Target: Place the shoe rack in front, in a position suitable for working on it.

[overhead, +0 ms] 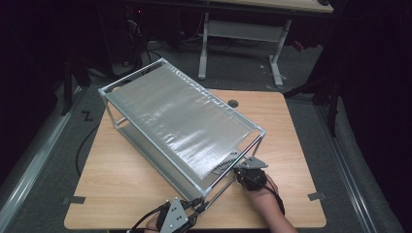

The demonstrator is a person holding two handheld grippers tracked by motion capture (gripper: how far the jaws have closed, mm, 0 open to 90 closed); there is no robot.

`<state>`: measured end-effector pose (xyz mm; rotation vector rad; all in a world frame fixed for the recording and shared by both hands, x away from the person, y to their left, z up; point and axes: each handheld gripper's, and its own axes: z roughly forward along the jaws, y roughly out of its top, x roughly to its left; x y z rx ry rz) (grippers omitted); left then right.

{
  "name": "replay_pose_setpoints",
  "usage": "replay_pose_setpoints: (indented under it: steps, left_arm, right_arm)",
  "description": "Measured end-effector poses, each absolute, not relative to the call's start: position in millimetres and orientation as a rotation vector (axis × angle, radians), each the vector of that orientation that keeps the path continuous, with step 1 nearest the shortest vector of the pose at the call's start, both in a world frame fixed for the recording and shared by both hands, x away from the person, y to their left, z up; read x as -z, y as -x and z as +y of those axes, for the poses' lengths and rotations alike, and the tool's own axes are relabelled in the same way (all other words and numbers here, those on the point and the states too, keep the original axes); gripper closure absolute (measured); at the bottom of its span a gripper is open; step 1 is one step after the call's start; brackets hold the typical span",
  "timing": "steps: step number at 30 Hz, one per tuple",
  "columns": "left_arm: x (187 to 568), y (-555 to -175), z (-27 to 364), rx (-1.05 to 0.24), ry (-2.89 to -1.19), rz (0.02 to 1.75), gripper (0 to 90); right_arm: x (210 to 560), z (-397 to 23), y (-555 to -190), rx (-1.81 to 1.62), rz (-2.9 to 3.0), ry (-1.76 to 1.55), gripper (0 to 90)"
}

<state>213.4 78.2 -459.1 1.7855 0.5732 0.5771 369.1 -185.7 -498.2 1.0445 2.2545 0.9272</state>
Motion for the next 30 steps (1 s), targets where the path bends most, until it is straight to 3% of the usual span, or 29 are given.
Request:
replay_pose_setpoints:
  steps: [5, 10, 17, 19, 22, 25, 28, 30]
  left_arm:
    - [458.9, -215.3, 85.4, -0.602, -1.776, 0.615, 79.9]
    - [461.1, -218.5, 86.1, -0.603, -1.760, 0.601, 79.8]
    - [462.2, -223.8, 81.9, -0.613, -1.755, 0.594, 79.6]
    - [462.3, -224.3, 81.5, -0.611, -1.755, 0.593, 79.6]
    - [462.5, -225.3, 80.1, -0.607, -1.751, 0.592, 79.6]
    - [462.8, -225.3, 79.5, -0.608, -1.749, 0.592, 79.6]
    - [463.1, -225.2, 79.5, -0.604, -1.745, 0.597, 79.7]
    - [463.0, -224.9, 79.4, -0.606, -1.745, 0.599, 79.7]
  right_arm:
    - [492.6, -194.8, -356.2, -0.974, 2.192, -1.060, 75.5]
    - [475.0, -191.1, -310.4, -1.126, 2.221, -0.968, 74.9]
    - [486.9, -173.9, -274.9, -1.145, 2.389, -0.897, 74.1]
    - [491.3, -169.2, -271.7, -1.150, 2.453, -0.897, 69.5]
    - [494.5, -165.2, -270.3, -1.169, 2.465, -0.898, 51.0]
    - [489.6, -165.6, -271.0, -1.208, 2.412, -0.890, 41.8]
    - [487.4, -163.0, -273.1, -1.230, 2.371, -0.858, 43.4]
    - [491.3, -157.8, -277.3, -1.217, 2.390, -0.852, 50.9]
